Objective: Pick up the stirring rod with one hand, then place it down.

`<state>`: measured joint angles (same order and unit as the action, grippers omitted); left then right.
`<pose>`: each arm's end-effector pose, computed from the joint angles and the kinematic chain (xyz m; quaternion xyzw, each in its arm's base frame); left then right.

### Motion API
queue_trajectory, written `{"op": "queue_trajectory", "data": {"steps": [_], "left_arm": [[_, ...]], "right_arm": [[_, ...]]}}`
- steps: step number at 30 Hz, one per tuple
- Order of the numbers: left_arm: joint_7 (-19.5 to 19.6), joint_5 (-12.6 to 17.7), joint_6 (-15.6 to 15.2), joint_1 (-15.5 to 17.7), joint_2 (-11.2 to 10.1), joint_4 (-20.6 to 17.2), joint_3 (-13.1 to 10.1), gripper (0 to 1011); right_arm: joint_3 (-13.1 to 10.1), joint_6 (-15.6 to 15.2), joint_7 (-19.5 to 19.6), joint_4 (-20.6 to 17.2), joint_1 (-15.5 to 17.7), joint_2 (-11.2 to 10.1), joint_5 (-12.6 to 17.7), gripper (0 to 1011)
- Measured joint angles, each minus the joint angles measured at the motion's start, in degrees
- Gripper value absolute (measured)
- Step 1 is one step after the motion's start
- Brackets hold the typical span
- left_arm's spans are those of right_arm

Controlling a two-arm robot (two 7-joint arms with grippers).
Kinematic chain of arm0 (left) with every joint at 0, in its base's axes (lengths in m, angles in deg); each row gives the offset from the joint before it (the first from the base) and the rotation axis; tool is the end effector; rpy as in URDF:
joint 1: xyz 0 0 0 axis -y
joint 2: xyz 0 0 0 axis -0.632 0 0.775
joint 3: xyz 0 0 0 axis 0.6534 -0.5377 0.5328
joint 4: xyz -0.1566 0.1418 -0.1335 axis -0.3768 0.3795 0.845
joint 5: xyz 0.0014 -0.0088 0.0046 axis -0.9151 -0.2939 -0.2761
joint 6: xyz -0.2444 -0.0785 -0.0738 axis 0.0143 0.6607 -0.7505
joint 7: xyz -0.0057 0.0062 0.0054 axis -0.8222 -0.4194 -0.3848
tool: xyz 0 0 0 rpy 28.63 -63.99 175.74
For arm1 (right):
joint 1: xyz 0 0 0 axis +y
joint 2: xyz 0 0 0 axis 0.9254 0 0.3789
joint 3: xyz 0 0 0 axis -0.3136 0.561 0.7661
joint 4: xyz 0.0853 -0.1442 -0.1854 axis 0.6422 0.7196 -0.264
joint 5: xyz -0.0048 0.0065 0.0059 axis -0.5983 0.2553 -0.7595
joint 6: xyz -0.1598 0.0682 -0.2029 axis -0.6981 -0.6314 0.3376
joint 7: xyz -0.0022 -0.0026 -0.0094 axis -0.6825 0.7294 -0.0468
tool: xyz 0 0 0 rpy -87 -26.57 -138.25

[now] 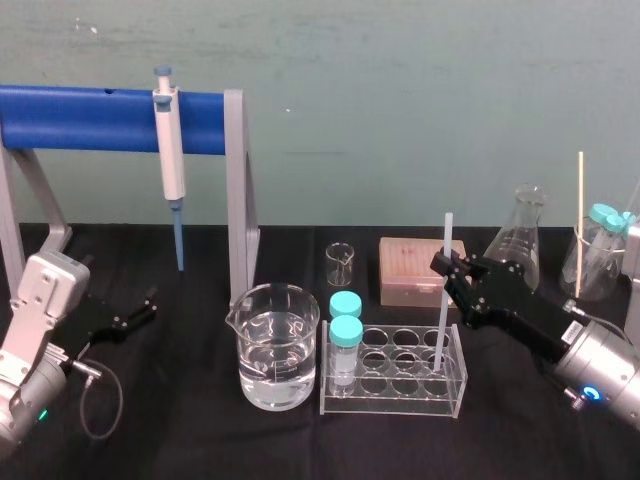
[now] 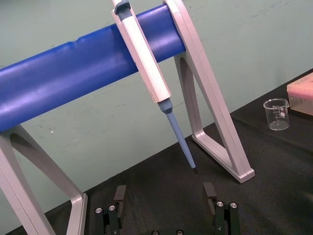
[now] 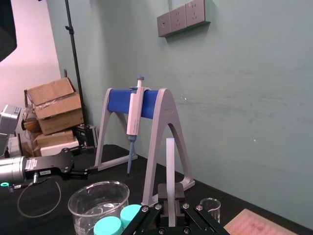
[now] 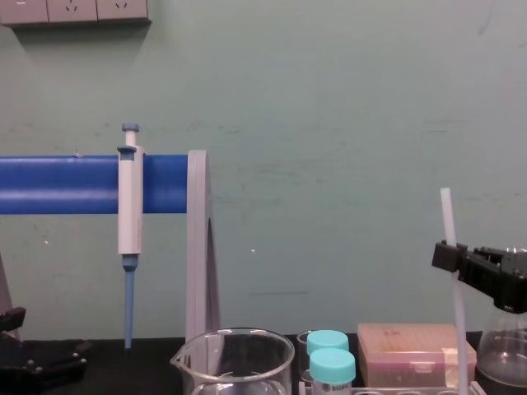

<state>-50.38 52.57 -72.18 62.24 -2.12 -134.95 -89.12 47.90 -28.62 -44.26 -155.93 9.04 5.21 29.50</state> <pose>0.3121 0.0708 -0.2619 0.1415 -0.1325 0.5799 0.7913 0.3313 -0.0705 -0.2389 0.0692 -0.0214 -0.3596 0.9303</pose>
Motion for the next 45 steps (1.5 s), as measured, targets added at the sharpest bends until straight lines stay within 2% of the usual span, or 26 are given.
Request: {"op": "queue_trajectory", "data": {"steps": [6, 20, 45], "left_arm": [[0.0, 0.0, 0.0, 0.0, 0.0, 0.0, 0.0, 1000], [0.0, 0.0, 0.0, 0.0, 0.0, 0.0, 0.0, 1000], [0.0, 0.0, 0.0, 0.0, 0.0, 0.0, 0.0, 1000]], "right_arm": [[0.22, 0.06, 0.32, 0.37, 0.52, 0.27, -0.19, 71], [0.38, 2.79, 0.77, 2.61, 1.04, 1.66, -2.65, 72], [0.6, 2.29, 2.4, 2.89, 1.62, 2.77, -4.88, 71]]}}
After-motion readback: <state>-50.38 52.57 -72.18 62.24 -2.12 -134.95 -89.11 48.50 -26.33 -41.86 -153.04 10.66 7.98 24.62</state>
